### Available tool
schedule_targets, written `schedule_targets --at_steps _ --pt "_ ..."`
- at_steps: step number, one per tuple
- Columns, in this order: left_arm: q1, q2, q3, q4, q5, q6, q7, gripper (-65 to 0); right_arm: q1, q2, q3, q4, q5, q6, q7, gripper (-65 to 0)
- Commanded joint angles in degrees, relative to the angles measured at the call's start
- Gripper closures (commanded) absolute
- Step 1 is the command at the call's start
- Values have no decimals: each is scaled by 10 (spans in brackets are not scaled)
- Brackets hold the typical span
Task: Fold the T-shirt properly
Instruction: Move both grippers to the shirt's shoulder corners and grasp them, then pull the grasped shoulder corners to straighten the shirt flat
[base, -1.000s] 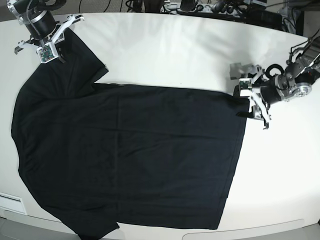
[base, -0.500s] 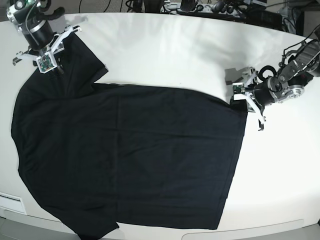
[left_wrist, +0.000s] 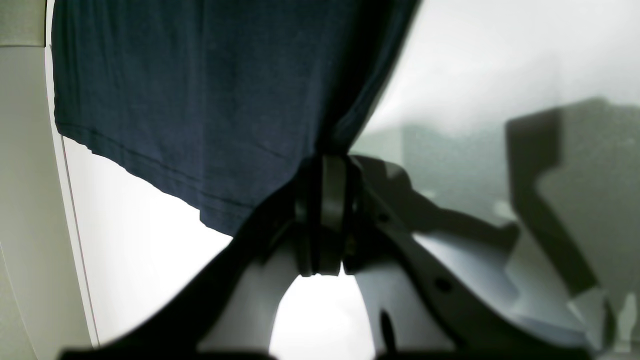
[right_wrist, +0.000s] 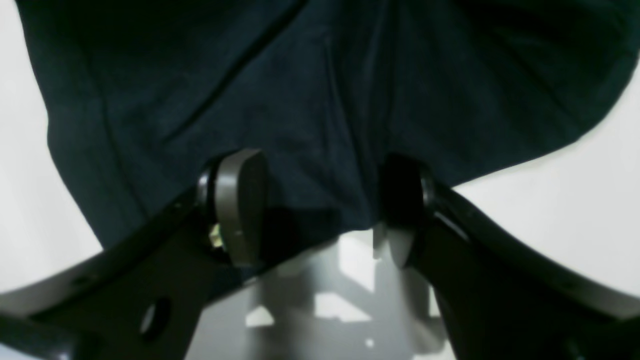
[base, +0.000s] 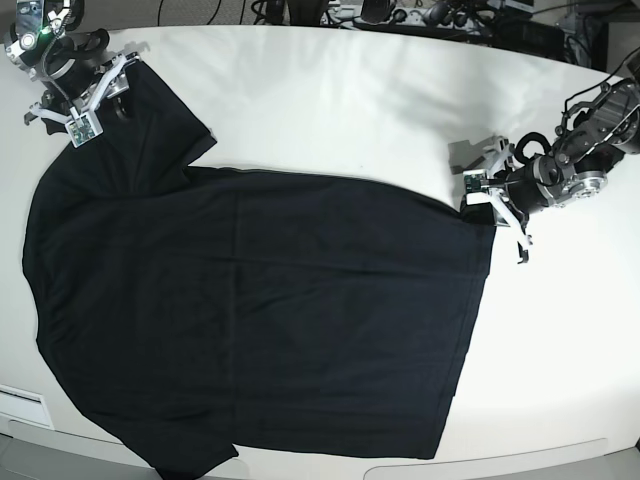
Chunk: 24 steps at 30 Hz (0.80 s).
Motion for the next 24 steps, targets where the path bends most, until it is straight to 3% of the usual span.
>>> schedule_targets --at_steps 1,6,11,13,15,16,20,24 --pt "2 -8 4 -4 8 -30 36 0 1 9 4 -2 -1 -2 22 -390" --pt "2 -8 4 -4 8 -30 36 0 42 9 4 -62 -4 -2 29 -390" --pt "2 -8 4 -4 8 -30 37 0 75 9 4 -87 -2 18 28 -383" --pt "2 -8 4 -4 8 -30 37 0 75 9 4 -87 -3 19 28 -249" --pt "2 -8 4 -4 8 -27 37 0 75 11 4 -87 -1 19 23 -34" --pt "2 -8 4 -4 8 -20 37 0 75 12 4 -87 1 17 19 0" --pt "-2 -9 4 -4 8 3 37 0 74 20 4 -73 6 15 17 0" --pt "0 -17 4 16 9 -4 58 0 55 36 4 -16 16 17 -12 0"
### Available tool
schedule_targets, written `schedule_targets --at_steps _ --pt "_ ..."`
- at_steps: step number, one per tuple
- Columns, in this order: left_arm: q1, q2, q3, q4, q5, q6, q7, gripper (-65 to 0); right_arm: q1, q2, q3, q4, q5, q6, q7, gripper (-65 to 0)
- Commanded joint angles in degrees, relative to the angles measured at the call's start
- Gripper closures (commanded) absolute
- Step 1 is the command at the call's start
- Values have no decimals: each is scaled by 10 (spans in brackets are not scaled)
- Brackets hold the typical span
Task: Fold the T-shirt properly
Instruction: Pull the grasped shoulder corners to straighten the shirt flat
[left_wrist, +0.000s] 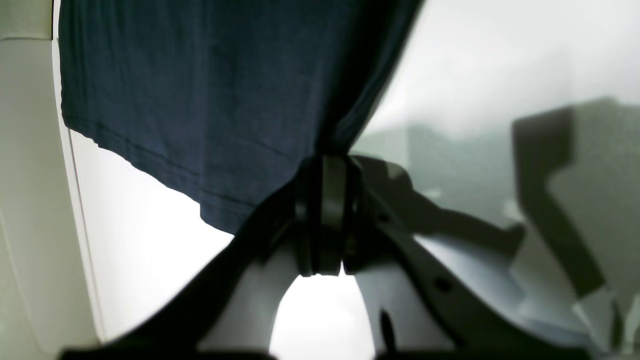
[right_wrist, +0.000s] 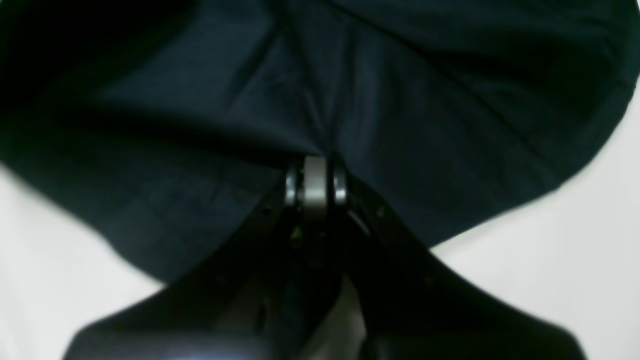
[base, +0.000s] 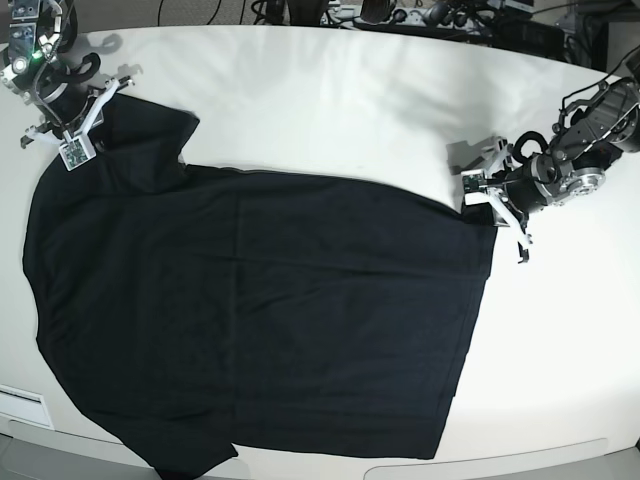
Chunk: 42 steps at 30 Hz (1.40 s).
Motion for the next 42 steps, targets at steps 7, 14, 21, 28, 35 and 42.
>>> schedule_targets --at_steps 7,14,21,28,35,42 --pt "2 -73 3 109 -27 -25 64 0 -69 37 28 118 5 -11 -5 0" --pt "6 -137 3 196 -71 -26 94 0 -164 37 76 189 6 -14 -10 0" --pt "75 -200 3 287 -73 -17 134 0 -254 37 92 220 6 -17 -10 0" --pt "157 -237 3 345 -36 -3 182 0 -315 37 92 221 5 -27 -24 0" --pt "223 -259 3 384 15 40 211 0 -373 37 93 229 4 -58 -29 0" --pt "206 -246 3 384 121 137 226 0 -349 36 165 243 3 -106 14 0"
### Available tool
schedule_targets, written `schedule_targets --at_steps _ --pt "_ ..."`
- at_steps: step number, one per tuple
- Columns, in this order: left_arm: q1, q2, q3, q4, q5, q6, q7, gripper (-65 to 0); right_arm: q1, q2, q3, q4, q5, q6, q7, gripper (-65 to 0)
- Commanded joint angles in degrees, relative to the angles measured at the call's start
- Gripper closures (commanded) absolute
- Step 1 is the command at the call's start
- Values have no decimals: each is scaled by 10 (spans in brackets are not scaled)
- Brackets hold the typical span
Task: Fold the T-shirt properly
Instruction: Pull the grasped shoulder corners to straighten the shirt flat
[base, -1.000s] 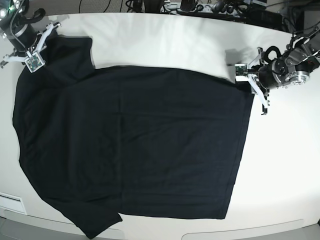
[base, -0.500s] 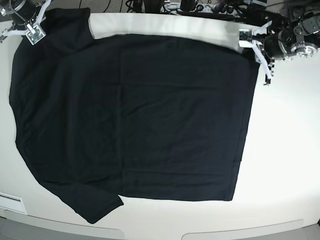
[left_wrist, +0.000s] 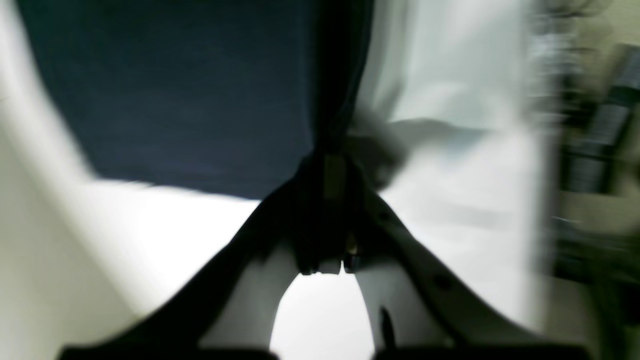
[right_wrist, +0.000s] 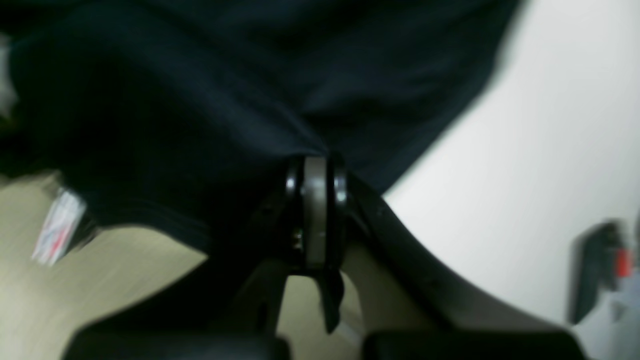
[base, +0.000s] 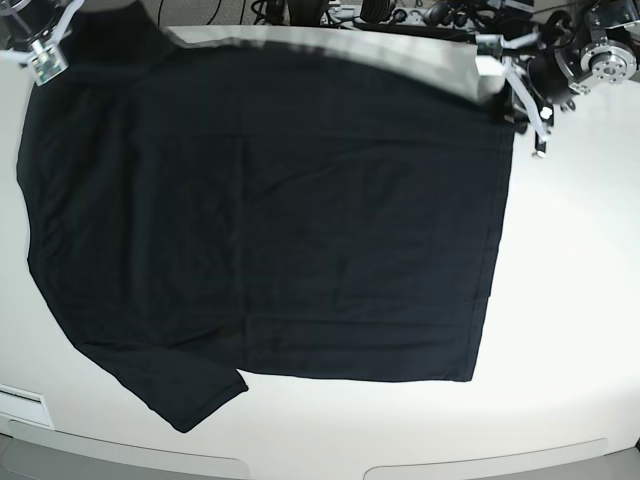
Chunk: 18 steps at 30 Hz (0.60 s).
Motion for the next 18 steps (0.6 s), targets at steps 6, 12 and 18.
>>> schedule_targets --at_steps 6,12,18 --pt "-75 24 -4 4 45 68 6 0 95 11 46 8 14 40 58 0" --pt "-128 80 -4 -56 33 72 -14 0 173 41 45 8 75 60 59 0" --pt "-178 130 -4 -171 28 72 -104 0 250 80 -6 -81 100 84 64 0"
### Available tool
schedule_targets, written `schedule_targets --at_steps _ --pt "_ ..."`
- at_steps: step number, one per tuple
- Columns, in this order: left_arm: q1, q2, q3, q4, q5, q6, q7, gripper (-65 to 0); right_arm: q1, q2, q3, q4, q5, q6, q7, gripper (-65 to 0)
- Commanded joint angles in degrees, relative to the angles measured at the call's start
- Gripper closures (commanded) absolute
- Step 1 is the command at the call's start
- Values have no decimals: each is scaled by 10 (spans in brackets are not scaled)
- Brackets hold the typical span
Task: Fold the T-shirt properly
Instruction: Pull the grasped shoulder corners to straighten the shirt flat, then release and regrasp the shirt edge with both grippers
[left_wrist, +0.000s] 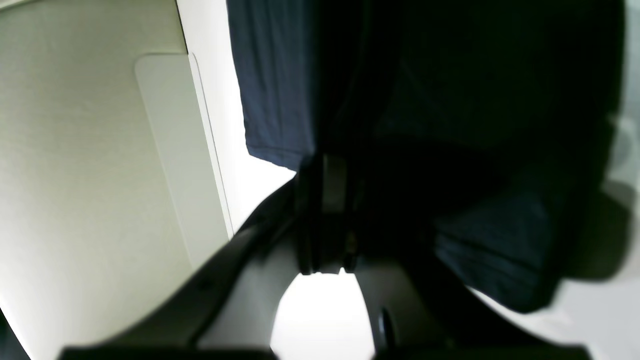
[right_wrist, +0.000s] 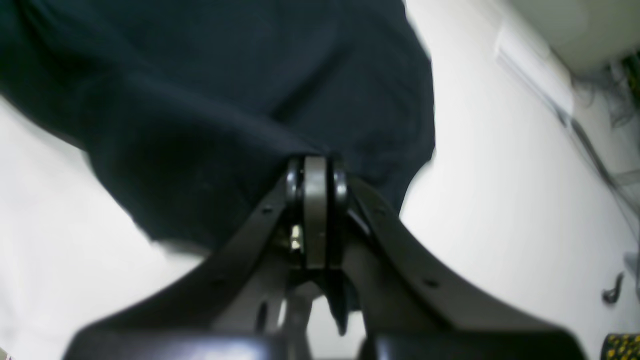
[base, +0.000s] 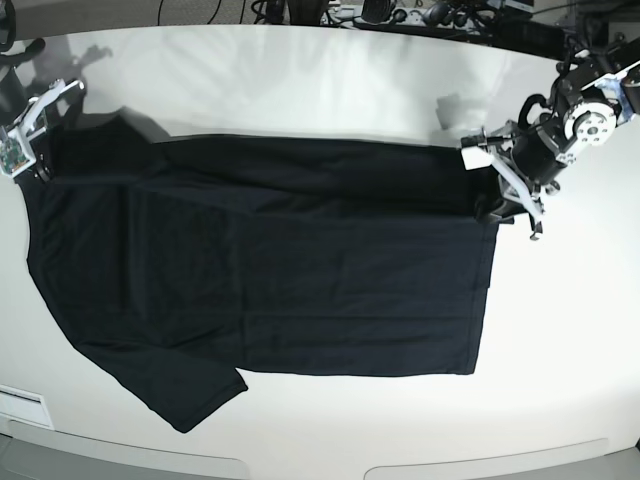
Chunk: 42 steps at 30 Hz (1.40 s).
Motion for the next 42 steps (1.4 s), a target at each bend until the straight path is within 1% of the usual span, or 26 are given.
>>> schedule_targets --at_steps 1,4,6,9,11,13,15,16,20,23,24,25,26,27,28,30,31,32,33,34,35,36,38,39,40,42 --pt "-18 -7 -5 -11 5 16 -19 0 16 19 -11 -5 4 -4 18 0" --pt "-35 2 -5 -45 0 13 -58 0 56 29 -62 -40 -20 -4 21 0" --pt "-46 7 -5 -57 -16 7 -61 0 81 30 -89 -59 -40 -5 25 0" --pt "-69 12 -5 -70 -38 -7 -64 0 117 36 -120 -82 -44 -13 26 0" --pt "-82 16 -5 -75 -60 -15 -64 0 135 36 -126 -92 -44 -17 26 0" --pt "-86 15 -5 -75 -75 -15 -66 0 144 36 -126 -97 -44 -21 26 0" --pt "-85 16 -5 -76 -80 -21 -65 0 148 36 -127 -99 -44 -41 26 0" --pt "-86 16 -5 -77 -86 -24 -66 0 151 35 -128 -99 -44 -45 26 0" --pt "-86 26 -5 -84 -97 -24 -70 0 153 35 -132 -100 -44 -49 40 0" --pt "-86 45 -5 -100 -110 -23 -79 0 163 35 -150 -111 -51 -81 57 0" --pt "-88 53 -5 -108 -124 -23 -78 0 172 35 -158 -121 -68 -87 61 -53" --pt "-88 59 -5 -119 -139 -19 -76 -61 180 35 -166 -133 -75 -95 62 -168" --pt "-88 64 -5 -130 -150 -8 -75 -154 188 35 -170 -143 -73 -106 62 -275" --pt "-87 68 -5 -139 -164 6 -75 -227 194 35 -171 -149 -67 -121 61 -341" --pt "-87 70 -5 -145 -182 20 -72 -267 197 35 -171 -149 -59 -137 61 -360" --pt "-87 71 -5 -148 -222 49 -54 -268 198 35 -171 -145 -53 -164 60 -359" --pt "-87 71 -5 -147 -237 59 -46 -255 197 35 -171 -142 -53 -172 57 -357" --pt "-87 71 -5 -147 -250 70 -38 -218 197 35 -171 -137 -52 -182 47 -336" --pt "-87 71 -5 -147 -263 85 -26 -145 197 35 -171 -130 -53 -190 32 -283" --pt "-87 71 -5 -148 -276 102 -15 -48 197 35 -171 -122 -52 -196 13 -196" --pt "-87 71 -5 -148 -286 118 -9 0 197 35 -171 -112 -52 -201 -9 -83" --pt "-87 71 -5 -148 -291 130 -9 0 197 35 -171 -102 -47 -202 -28 0" --pt "-88 72 -5 -147 -289 129 -17 0 196 34 -171 -90 -34 -195 -41 0" --pt "-89 74 -5 -148 -289 119 -24 0 196 32 -171 -89 -31 -181 -41 0" --pt "-90 78 -5 -148 -289 103 -27 0 197 30 -171 -89 -23 -166 -40 0" --pt "-93 93 -5 -153 -290 64 -26 0 197 20 -171 -93 -22 -148 -40 0"
